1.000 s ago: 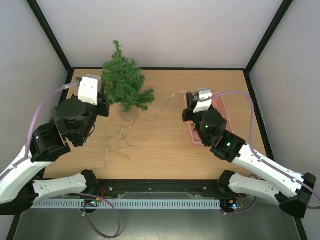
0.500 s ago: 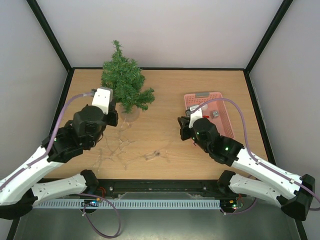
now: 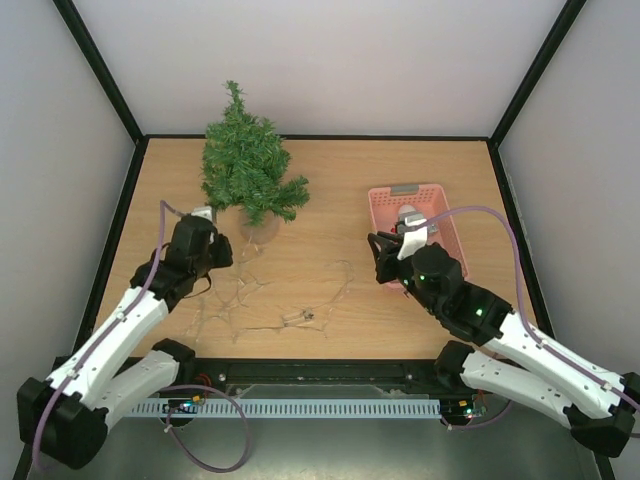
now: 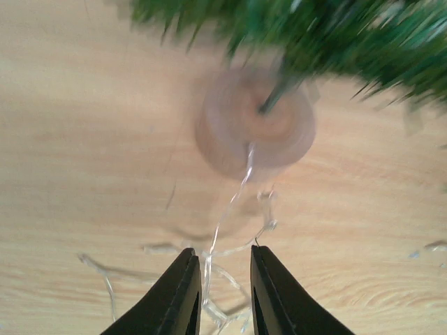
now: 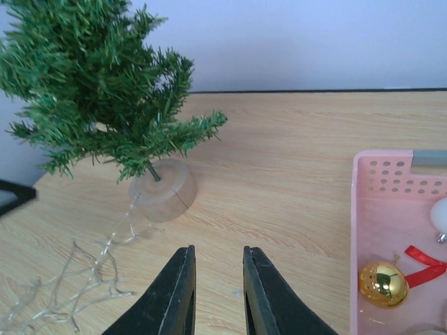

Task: Decorate the small christmas tree
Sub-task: Place the decoration item at the center of the board, then pick up the decoration item from the center of the board.

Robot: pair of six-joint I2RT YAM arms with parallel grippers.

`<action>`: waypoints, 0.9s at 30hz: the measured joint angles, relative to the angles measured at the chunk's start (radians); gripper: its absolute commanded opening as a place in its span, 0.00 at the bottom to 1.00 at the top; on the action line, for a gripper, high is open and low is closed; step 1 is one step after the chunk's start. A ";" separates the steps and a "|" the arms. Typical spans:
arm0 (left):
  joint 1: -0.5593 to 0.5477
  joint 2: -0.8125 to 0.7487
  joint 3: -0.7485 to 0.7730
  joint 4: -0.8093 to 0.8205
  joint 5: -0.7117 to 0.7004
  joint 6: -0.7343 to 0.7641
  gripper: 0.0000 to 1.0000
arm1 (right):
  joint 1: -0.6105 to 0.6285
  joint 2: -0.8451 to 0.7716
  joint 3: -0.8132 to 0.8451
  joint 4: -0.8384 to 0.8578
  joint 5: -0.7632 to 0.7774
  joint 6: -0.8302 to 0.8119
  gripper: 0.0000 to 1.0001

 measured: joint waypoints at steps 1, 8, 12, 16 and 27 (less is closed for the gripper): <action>0.032 0.012 -0.043 0.025 0.041 -0.014 0.22 | 0.000 -0.014 -0.003 0.002 0.000 0.000 0.18; 0.097 0.167 -0.198 0.181 0.213 -0.068 0.22 | 0.000 -0.106 -0.010 0.032 -0.008 -0.007 0.18; 0.096 0.271 -0.208 0.302 0.249 -0.074 0.23 | 0.000 -0.146 -0.010 0.045 -0.010 -0.019 0.18; 0.097 0.373 -0.208 0.416 0.251 -0.067 0.24 | 0.000 -0.171 -0.011 0.046 -0.011 -0.035 0.18; 0.097 0.515 -0.208 0.563 0.238 -0.039 0.25 | 0.000 -0.218 -0.017 0.048 -0.013 -0.058 0.18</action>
